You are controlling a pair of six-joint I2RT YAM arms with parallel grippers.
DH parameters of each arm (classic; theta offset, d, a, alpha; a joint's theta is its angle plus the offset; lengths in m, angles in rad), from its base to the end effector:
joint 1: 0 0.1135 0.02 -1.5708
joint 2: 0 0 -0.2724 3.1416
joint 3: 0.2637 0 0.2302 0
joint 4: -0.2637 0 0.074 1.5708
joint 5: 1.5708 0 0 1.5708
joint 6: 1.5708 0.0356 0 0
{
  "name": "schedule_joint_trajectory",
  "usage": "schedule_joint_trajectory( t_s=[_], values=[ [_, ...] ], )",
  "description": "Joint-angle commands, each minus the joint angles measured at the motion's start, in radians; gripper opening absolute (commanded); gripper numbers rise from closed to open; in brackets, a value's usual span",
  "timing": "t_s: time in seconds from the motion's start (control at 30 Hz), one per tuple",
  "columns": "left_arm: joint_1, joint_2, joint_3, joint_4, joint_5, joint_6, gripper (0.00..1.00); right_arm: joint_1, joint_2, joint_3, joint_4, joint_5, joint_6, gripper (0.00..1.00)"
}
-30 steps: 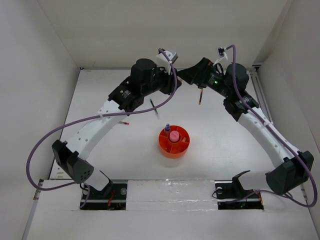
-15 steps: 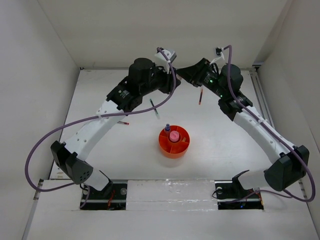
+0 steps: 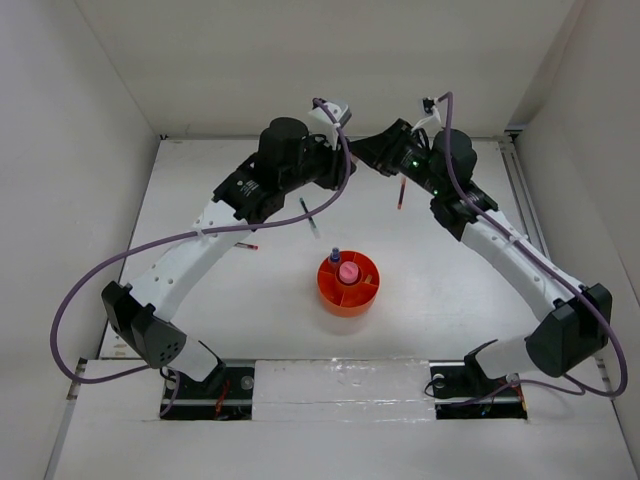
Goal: Sort the stationery into containers
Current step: Place the stapler in the storage box.
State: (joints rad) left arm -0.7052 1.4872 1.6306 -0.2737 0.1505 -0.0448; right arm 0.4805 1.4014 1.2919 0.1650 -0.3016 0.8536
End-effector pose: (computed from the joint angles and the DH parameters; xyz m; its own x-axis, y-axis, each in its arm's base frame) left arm 0.2379 -0.2095 0.4619 -0.1326 0.0547 -0.9897 0.7489 0.6596 -0.0639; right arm 0.2695 0.1524 0.4233 -0.4985 0.5517 -0.6687 -0.5000 0.4471 0.7417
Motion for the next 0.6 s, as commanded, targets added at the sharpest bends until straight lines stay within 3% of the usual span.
schedule_joint_trajectory(
  t_s=[0.0, 0.07, 0.1, 0.17, 0.37, 0.4, 0.57],
  values=[
    [-0.01, -0.011, 0.011, 0.068, -0.003, 0.016, 0.15, 0.047, -0.001, 0.024, 0.027, -0.082, -0.028, 0.0],
    [-0.01, -0.011, 0.011, 0.068, 0.006, 0.016, 0.38, 0.047, -0.013, 0.024, 0.027, -0.082, -0.054, 0.0],
    [-0.01, -0.011, 0.011, 0.068, 0.006, 0.016, 0.57, 0.047, -0.025, 0.024, 0.027, -0.082, -0.054, 0.0],
    [-0.01, -0.011, 0.011, 0.068, 0.02, 0.016, 0.78, 0.036, -0.035, 0.024, 0.027, -0.082, -0.065, 0.0],
    [-0.01, -0.022, -0.009, 0.059, 0.032, 0.016, 0.91, -0.002, -0.057, 0.003, 0.036, -0.064, -0.065, 0.0],
    [-0.01, -0.037, -0.032, 0.059, 0.032, 0.007, 1.0, -0.002, -0.058, -0.008, 0.036, -0.064, -0.074, 0.0],
    [-0.01, -0.096, -0.093, 0.059, -0.003, -0.006, 1.0, -0.037, -0.067, -0.029, 0.036, -0.041, -0.088, 0.0]
  ],
)
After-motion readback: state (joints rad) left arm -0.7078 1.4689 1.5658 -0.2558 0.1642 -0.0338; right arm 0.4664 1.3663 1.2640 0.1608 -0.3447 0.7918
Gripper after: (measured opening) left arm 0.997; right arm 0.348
